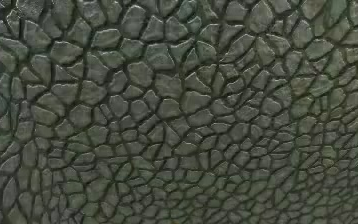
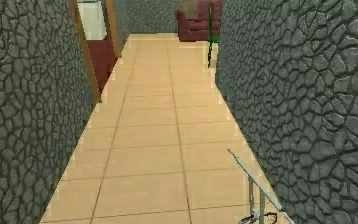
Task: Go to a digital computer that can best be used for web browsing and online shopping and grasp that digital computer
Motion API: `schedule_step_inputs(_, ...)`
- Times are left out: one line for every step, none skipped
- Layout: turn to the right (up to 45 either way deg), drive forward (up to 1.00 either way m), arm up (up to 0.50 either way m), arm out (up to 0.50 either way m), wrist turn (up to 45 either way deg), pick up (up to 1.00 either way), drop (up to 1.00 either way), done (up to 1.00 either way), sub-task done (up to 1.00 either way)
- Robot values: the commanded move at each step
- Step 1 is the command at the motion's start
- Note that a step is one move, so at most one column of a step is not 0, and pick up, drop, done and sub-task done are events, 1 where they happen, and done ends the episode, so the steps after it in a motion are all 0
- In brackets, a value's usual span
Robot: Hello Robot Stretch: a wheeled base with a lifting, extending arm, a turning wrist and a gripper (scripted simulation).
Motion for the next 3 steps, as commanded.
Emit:
schedule_step_inputs(0.0, 0.3, 0.0, 0.0, 0.0, 0.0, 0.0, 0.0, 0.0)
schedule_step_inputs(45.0, 0.0, 0.0, 0.0, 0.0, 0.0, 0.0, 0.0, 0.0)
schedule_step_inputs(3.0, 0.0, 0.0, 0.0, 0.0, 0.0, 0.0, 0.0, 0.0)
